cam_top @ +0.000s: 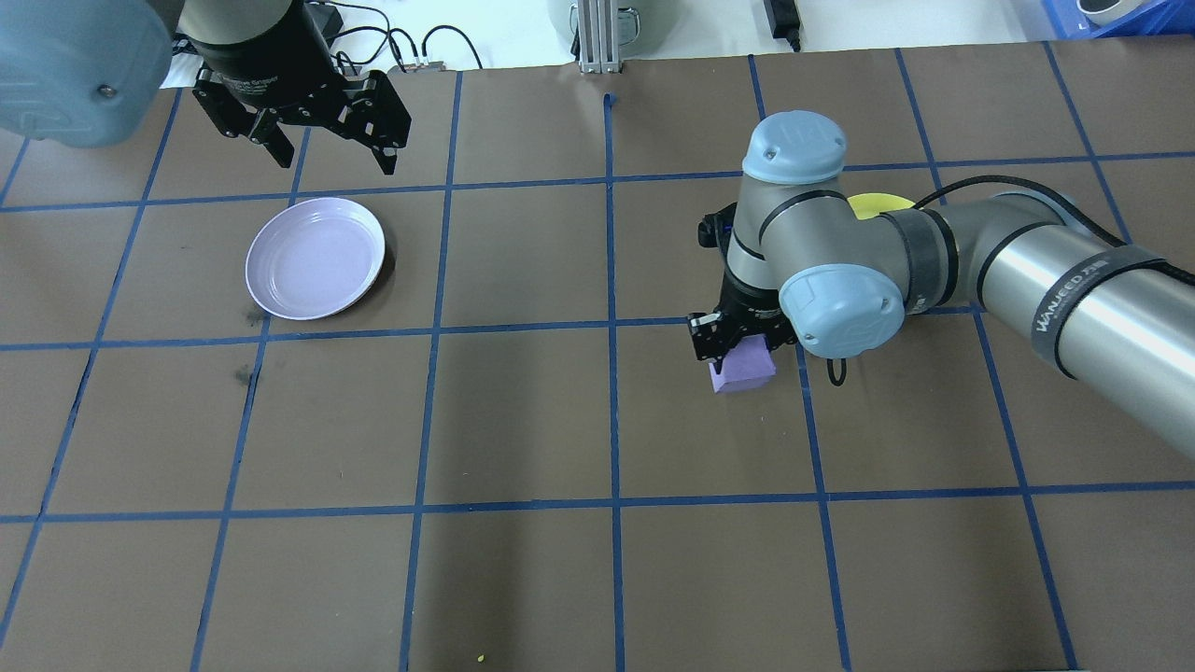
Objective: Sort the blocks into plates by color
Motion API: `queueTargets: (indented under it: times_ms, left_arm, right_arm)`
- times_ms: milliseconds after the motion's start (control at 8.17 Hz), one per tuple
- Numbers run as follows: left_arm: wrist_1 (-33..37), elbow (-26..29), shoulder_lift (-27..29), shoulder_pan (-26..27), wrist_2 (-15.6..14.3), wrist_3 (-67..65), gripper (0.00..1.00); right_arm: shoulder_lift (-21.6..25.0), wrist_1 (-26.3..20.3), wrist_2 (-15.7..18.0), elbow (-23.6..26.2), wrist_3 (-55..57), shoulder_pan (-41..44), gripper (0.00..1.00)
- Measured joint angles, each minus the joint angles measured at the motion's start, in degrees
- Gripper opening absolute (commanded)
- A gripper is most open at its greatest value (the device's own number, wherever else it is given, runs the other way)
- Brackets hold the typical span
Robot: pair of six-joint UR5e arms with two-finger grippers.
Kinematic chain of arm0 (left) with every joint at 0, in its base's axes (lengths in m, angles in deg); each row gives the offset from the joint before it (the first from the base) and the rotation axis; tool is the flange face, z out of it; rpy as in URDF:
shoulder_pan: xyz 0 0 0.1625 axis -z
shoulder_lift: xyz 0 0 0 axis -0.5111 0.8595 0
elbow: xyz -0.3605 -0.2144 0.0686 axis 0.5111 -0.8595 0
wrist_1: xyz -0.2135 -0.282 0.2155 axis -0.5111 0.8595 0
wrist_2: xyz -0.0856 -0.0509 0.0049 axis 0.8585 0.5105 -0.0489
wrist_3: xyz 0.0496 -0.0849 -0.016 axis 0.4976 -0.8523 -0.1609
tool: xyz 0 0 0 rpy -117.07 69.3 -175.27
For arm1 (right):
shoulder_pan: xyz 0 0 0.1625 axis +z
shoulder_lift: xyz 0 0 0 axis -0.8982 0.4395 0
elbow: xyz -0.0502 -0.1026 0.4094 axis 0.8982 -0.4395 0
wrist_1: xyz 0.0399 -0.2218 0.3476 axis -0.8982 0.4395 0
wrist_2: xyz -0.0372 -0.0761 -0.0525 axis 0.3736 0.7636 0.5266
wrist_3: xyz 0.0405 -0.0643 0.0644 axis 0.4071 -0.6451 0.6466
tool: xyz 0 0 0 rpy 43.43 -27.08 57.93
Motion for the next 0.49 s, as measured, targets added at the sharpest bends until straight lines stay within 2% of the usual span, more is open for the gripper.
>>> queueTargets:
  times_ms: [245,367,490]
  left_arm:
    - [0.01,0.06,0.16,-0.06,-0.03,0.0,1.0]
    - [0.02,0.04,0.2,-0.07,-0.07,0.0,1.0]
    - [0.03,0.03,0.22,-0.08,-0.07,-0.03,1.0]
  right_arm:
    - [-0.82,0.65,-4.63,-3.47,7.18,6.32,0.4]
    - [-2.23,1.04,-5.44,-5.59,10.0,9.27,0.45]
    - [-4.62,1.75,-5.76,-7.9,12.71,11.91,0.45]
